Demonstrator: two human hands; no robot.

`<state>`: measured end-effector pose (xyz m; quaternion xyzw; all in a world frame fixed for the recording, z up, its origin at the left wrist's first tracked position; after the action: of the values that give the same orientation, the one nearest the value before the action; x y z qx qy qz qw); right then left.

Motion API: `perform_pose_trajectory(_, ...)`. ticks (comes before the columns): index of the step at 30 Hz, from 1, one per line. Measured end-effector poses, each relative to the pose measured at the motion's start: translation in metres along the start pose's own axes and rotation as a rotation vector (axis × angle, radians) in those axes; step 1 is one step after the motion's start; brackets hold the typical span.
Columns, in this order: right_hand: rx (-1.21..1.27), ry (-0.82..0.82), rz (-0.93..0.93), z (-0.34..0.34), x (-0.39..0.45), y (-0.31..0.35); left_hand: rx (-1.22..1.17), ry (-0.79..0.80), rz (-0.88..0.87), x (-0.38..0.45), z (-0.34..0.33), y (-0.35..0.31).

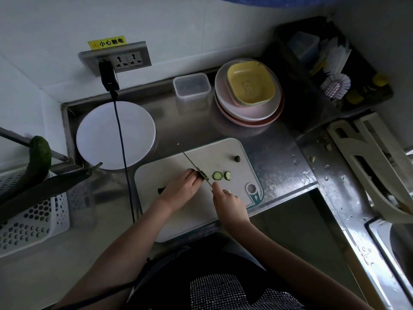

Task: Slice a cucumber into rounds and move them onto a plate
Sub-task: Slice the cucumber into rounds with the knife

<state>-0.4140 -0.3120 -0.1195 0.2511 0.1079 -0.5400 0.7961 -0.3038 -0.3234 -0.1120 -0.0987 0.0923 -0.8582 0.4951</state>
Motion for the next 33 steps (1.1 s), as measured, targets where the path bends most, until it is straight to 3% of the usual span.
perform_pose_trajectory(20,-0.008,0.086,-0.041,-0.005,0.006,-0.006,0.051,-0.037,0.023,0.000,0.004,-0.003)
perform_pose_trajectory(27,0.119,-0.006,-0.092,0.014,-0.004,-0.012,0.045,0.013,0.002,-0.003,0.011,-0.006)
perform_pose_trajectory(33,0.073,-0.023,-0.038,0.010,-0.009,-0.001,0.052,0.018,0.013,-0.003,0.010,-0.005)
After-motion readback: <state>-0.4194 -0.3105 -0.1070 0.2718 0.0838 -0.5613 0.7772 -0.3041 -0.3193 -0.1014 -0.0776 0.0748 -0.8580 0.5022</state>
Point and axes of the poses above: each hand's wrist, its own x-axis towards the middle knuckle, its own z-axis out of the back of the hand, y = z × x, the point moved 8 cm from there along x, towards the middle knuckle, and after that the axes turned 6 degrees about y, right-handed, at the moved point
